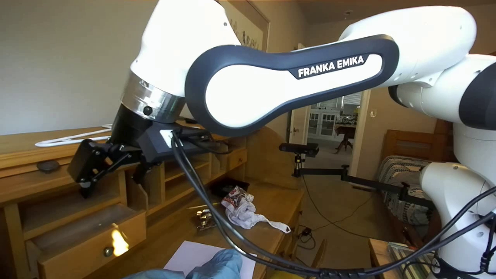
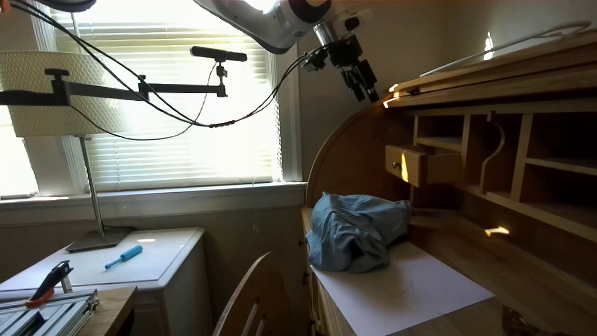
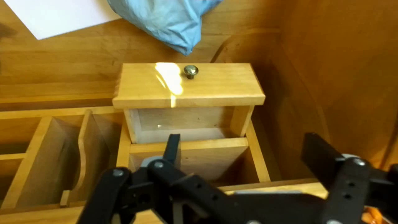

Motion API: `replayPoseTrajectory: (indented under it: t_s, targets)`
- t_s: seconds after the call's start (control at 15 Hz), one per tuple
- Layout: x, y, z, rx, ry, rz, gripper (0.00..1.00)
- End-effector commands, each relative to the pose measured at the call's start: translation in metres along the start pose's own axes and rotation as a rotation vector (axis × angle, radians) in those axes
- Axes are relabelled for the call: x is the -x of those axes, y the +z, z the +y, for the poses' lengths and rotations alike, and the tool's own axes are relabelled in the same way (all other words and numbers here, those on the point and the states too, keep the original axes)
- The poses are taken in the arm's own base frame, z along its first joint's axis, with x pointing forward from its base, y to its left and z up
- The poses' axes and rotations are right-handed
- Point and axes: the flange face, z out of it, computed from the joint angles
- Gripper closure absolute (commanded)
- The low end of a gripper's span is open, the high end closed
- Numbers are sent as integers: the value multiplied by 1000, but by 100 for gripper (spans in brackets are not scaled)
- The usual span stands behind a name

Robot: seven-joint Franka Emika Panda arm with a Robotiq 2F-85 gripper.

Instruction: Close the drawer on the left.

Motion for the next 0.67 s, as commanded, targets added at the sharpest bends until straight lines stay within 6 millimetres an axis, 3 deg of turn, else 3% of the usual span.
replayPoseTrajectory:
  t_s: [0.0,0.13,0.6]
  targets:
    - [5,-8,5,-45,33,49,0]
    - [7,-2,10,-48,41,58,0]
    - [42,34,24,19,63,-331,0]
